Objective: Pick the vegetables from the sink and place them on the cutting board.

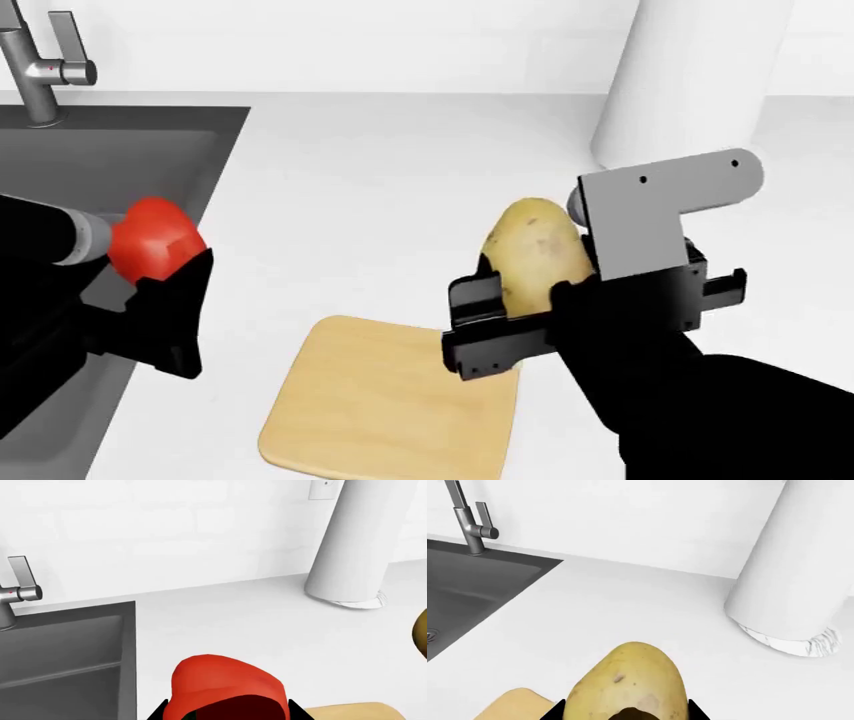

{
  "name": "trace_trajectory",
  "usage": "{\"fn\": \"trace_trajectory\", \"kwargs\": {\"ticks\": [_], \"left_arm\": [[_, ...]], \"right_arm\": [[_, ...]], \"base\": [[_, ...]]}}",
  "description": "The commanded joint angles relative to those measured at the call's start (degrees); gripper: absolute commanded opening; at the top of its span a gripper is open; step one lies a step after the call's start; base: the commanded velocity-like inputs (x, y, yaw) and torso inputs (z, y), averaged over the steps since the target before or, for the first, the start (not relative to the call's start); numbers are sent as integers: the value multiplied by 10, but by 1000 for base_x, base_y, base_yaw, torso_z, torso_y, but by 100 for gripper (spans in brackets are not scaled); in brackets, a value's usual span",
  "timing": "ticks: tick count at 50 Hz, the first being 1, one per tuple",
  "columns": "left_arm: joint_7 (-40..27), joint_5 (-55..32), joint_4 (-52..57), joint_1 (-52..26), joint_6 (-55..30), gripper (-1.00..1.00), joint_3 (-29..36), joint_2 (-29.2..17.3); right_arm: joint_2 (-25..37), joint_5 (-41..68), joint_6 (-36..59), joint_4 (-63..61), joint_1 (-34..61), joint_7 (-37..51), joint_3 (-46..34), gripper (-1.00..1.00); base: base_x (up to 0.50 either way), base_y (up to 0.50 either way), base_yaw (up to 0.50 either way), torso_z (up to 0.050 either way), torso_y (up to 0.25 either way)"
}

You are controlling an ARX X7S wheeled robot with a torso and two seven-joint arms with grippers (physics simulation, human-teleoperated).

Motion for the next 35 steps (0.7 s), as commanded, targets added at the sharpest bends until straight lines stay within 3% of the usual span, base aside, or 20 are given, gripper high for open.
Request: {"fn": "trace_trajectory", "kwargs": {"ticks": [1, 16, 35], "left_arm": [[-5, -3, -6, -2, 7, -100, 3, 1], [-8, -7, -4, 0, 10, -100, 4, -1], [-8, -11, -2, 12, 17, -100, -1, -11]], "right_arm": [[-30, -10, 49, 55, 58, -26, -49, -100], [-57, -6, 74, 96, 68, -41, -85, -100], [-77, -52, 38, 156, 70, -91, -130, -100]], "base": [[0, 0, 0, 0, 0], [0, 0, 0, 0, 0], [0, 0, 0, 0, 1]]}}
